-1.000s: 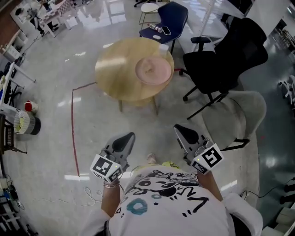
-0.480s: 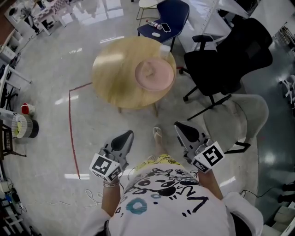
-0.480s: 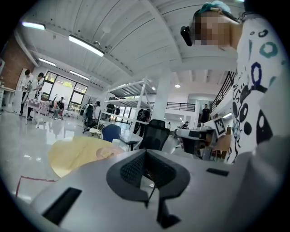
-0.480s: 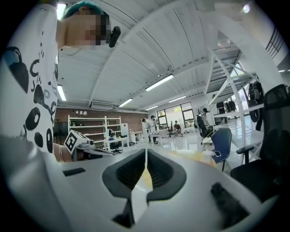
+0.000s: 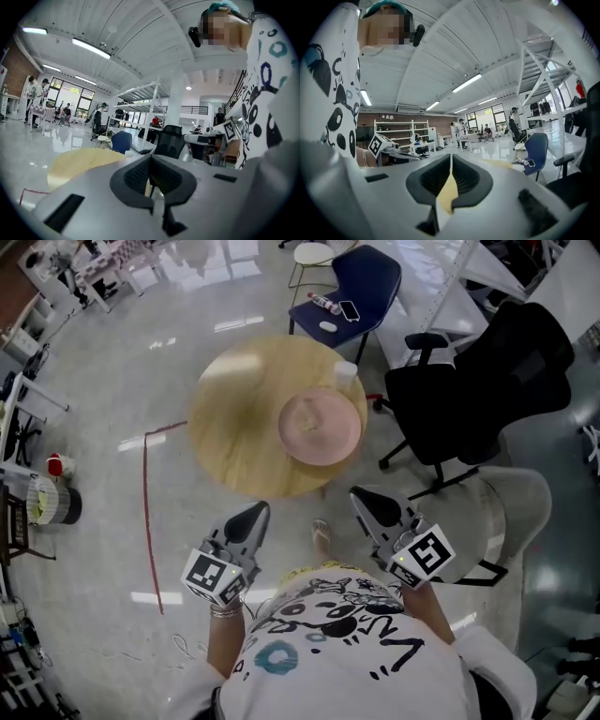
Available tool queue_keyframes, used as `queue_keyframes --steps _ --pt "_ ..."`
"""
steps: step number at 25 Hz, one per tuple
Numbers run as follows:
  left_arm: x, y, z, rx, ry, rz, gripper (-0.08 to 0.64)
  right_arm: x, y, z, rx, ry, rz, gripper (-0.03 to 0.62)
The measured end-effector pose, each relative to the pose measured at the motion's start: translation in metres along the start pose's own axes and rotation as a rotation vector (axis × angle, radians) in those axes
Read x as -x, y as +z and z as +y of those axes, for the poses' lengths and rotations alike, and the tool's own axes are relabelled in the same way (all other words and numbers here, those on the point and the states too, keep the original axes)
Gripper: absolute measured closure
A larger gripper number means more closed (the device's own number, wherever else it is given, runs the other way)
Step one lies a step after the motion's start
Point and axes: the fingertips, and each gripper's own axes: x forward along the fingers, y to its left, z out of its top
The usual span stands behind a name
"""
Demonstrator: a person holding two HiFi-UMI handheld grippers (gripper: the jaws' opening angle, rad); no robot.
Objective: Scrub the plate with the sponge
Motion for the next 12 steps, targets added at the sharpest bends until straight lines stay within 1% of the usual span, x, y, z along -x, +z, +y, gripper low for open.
queue_keyframes --steps 6,12 --pt "-0.049 0.011 0.037 0.012 0.037 0.013 0.543 -0.032 0.003 -0.051 -0.02 0.029 0.019 0.565" --pt "-0.094 0.016 0.073 0.034 0.09 0.02 0.543 -0.058 0.001 -0.096 -0.035 0.06 0.043 0.565"
